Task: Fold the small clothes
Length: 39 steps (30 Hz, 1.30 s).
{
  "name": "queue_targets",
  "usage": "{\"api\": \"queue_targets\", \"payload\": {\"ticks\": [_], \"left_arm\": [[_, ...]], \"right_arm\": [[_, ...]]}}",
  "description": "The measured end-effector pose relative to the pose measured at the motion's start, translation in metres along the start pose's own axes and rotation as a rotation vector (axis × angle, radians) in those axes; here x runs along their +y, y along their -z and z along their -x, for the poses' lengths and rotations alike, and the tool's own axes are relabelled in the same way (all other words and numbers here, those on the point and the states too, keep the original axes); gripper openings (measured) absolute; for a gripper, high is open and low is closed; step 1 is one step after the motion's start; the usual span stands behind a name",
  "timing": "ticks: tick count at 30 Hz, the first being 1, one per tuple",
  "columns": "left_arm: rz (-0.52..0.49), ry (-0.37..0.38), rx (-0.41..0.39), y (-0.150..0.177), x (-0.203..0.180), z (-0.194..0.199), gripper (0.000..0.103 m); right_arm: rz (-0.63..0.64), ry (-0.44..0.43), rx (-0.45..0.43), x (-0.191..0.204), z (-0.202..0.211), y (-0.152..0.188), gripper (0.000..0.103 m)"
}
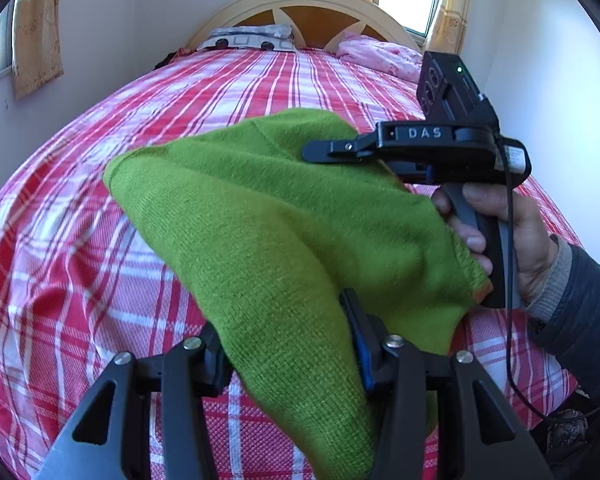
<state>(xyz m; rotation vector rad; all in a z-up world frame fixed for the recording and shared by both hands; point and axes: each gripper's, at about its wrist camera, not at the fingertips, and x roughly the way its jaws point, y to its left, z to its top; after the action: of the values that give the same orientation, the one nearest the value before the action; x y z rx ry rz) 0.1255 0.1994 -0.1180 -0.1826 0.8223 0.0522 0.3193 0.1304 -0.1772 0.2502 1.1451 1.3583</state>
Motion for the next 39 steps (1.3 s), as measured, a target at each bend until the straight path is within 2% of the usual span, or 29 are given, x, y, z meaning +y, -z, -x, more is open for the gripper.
{"api": "queue_targets", "payload": {"ticks": [4, 13, 18, 20, 26, 28, 29, 32, 35, 37, 39], "left_arm": [[0.002, 0.004, -0.005, 0.006, 0.001, -0.001, 0.051], [0.021, 0.015, 0.005, 0.010, 0.004, -0.003, 0.062], [0.031, 0.006, 0.007, 0.014, 0.001, -0.006, 0.078], [0.021, -0.005, 0.010, 0.015, -0.001, -0.006, 0.079], [0.020, -0.034, 0.012, 0.018, -0.004, 0.007, 0.079], [0.023, -0.038, 0.005, 0.019, -0.003, 0.012, 0.079], [0.021, -0.048, -0.003, 0.020, -0.002, 0.018, 0.079], [0.012, -0.080, -0.048, 0.017, -0.005, 0.036, 0.081], [0.001, -0.117, -0.139, 0.010, -0.009, 0.063, 0.100], [-0.007, -0.115, -0.194, 0.008, -0.012, 0.078, 0.102], [-0.018, -0.120, -0.216, 0.005, -0.016, 0.087, 0.102]], "right_arm": [[-0.017, 0.023, 0.021, -0.007, -0.002, -0.001, 0.030], [-0.027, 0.085, 0.041, -0.011, 0.004, 0.004, 0.034], [-0.007, 0.150, 0.040, -0.013, 0.016, 0.012, 0.034], [-0.015, 0.156, 0.038, -0.014, 0.019, 0.015, 0.034], [0.027, 0.257, 0.006, 0.001, 0.041, 0.025, 0.034], [0.037, 0.280, -0.002, 0.008, 0.052, 0.030, 0.040], [0.036, 0.292, -0.011, 0.010, 0.058, 0.032, 0.045], [0.031, 0.334, -0.071, 0.023, 0.086, 0.043, 0.048], [0.060, 0.407, -0.137, 0.047, 0.111, 0.058, 0.057], [0.095, 0.484, -0.180, 0.066, 0.127, 0.070, 0.061], [0.119, 0.527, -0.200, 0.080, 0.137, 0.080, 0.061]]}}
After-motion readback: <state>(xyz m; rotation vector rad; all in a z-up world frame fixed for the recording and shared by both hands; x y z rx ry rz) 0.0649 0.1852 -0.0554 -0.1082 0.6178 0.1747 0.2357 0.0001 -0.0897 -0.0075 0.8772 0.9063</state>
